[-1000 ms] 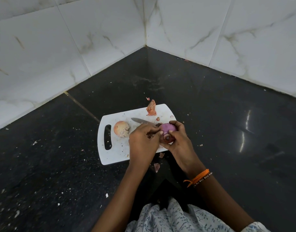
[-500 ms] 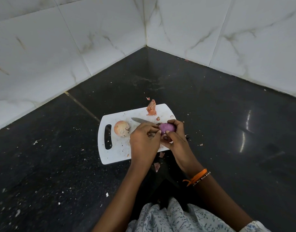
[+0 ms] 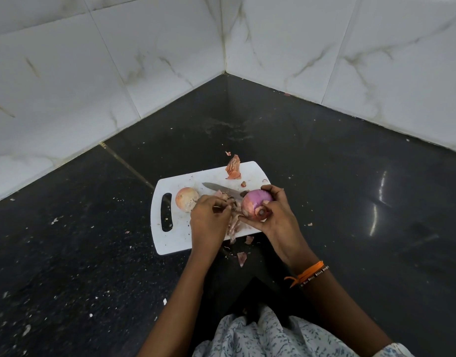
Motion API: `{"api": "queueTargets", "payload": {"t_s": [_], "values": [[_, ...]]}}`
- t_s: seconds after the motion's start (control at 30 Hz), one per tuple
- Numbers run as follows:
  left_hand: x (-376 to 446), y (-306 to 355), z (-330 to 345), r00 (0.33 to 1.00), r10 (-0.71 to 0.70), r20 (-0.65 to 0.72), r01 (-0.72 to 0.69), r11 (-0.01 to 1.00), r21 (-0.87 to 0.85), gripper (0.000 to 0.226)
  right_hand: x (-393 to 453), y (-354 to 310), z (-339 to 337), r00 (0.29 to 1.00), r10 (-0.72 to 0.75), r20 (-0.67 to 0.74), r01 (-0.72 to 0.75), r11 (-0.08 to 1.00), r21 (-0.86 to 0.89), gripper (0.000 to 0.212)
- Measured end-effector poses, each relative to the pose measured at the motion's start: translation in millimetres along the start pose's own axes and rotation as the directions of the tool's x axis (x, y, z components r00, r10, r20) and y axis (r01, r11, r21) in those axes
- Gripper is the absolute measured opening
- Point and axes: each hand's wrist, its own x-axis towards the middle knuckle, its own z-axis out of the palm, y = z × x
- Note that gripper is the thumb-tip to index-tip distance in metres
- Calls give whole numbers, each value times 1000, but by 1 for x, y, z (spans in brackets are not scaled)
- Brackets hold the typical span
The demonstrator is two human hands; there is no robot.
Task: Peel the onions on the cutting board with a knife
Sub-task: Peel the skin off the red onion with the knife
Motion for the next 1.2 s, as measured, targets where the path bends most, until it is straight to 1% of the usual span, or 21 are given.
{"api": "queueTargets", "payload": {"t_s": [0.07, 0.13, 0.2, 0.23, 0.33, 0.47, 0.53, 0.7, 0.8, 0.93, 1.03, 1.1, 1.13, 1.2], "values": [[-2, 3, -1, 1000, -2, 27, 3, 1000, -20, 10, 0, 0, -1, 1000, -7, -11, 7, 1000, 8, 33], [-6, 12, -2, 999, 14, 39, -9, 993, -121, 15, -1, 0, -1, 999, -17, -32, 17, 1000, -6, 32], [-10, 23, -2, 999, 24, 40, -15, 977, -212, 14, -1, 1, -2, 998, -35, -48, 34, 999, -28, 31], [-12, 27, -1, 999, 22, 47, -11, 975, -223, 11, -1, 2, -3, 998, -44, -48, 42, 999, -33, 31], [-17, 32, 3, 998, 35, 54, -25, 982, -186, 13, -1, 3, -4, 997, -63, -50, 59, 995, -83, 31], [-18, 30, 4, 986, 166, -32, -168, 984, -66, 13, -1, 4, -5, 995, -90, -39, 85, 990, -116, 30], [-18, 30, 4, 980, 189, -59, -191, 981, -29, 11, -1, 4, -4, 995, -102, -24, 97, 984, -148, 29], [-17, 30, 5, 984, 163, -66, -165, 986, -28, 7, -1, 4, 0, 992, -129, -1, 125, 961, -247, 30], [-16, 29, 3, 988, 148, -38, -151, 985, -80, 6, -1, 4, -1, 993, -118, 15, 118, 961, -250, 29], [-11, 23, 1, 998, 58, -27, -61, 988, -145, 7, -2, 6, -6, 997, -61, 56, 71, 978, -194, 27], [-6, 15, -1, 999, -43, -19, 40, 988, -148, 5, 3, 3, -4, 1000, 10, 0, -10, 993, -121, 30], [-5, 10, 0, 997, -71, -18, 69, 991, -116, 9, 7, 2, -2, 997, 50, -58, -54, 997, -63, 34], [-5, 7, 1, 997, -77, -16, 75, 993, -87, 10, 8, 1, -2, 997, 54, -62, -57, 998, -41, 35], [-5, 4, 1, 997, -75, 0, 75, 997, 5, 10, 6, -1, -2, 999, 34, -27, -35, 999, -12, 32]]}}
